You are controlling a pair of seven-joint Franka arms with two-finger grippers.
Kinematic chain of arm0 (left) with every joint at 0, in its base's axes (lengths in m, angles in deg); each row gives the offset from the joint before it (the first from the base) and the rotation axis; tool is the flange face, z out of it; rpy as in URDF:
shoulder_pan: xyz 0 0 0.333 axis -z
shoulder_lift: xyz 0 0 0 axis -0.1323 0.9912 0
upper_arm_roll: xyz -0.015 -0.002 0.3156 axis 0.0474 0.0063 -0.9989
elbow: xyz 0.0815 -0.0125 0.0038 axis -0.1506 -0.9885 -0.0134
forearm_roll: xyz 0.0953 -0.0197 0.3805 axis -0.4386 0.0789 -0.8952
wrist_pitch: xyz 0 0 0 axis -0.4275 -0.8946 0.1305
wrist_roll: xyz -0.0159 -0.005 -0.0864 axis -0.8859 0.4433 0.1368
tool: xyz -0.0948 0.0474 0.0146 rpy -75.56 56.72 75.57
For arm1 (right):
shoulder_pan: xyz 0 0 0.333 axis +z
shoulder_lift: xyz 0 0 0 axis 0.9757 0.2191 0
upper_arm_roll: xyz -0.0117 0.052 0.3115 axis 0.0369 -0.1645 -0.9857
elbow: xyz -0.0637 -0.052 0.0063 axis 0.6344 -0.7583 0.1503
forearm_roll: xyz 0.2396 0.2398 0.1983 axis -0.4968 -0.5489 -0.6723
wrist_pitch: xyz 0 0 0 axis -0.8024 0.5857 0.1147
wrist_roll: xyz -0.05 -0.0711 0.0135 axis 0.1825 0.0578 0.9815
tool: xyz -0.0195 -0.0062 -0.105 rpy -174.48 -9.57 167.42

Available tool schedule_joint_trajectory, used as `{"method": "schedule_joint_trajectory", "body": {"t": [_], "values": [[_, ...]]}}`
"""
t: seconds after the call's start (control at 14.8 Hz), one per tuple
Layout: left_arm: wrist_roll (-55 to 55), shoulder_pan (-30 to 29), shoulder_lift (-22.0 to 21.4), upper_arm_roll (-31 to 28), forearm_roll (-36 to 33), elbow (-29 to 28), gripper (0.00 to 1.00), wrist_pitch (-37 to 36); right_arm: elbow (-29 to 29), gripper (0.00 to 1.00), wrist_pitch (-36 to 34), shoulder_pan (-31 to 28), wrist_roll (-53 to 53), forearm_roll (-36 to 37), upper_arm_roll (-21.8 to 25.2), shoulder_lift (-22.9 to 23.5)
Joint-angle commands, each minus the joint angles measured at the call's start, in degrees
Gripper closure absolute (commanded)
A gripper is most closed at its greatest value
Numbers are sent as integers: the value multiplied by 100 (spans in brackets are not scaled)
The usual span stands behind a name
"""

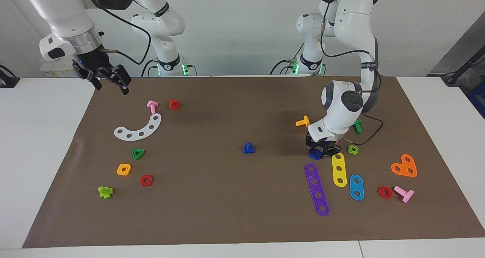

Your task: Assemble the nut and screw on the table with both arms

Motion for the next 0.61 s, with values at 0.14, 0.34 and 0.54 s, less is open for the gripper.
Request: {"method": "schedule_joint_trajectory", "body": {"t": [0.14,0.34,0.54], "values": [[-12,47,-109,-56,89,-38,72,74,78,0,72,-19,-64,-77,-34,-42],[-1152,134,-56,-48,133,357,72,-232,78,0,72,-19,-64,-77,-34,-42],[-2041,336,-38,-56,133,779,72,-769,78,0,72,-19,-64,-77,-34,-42]]}}
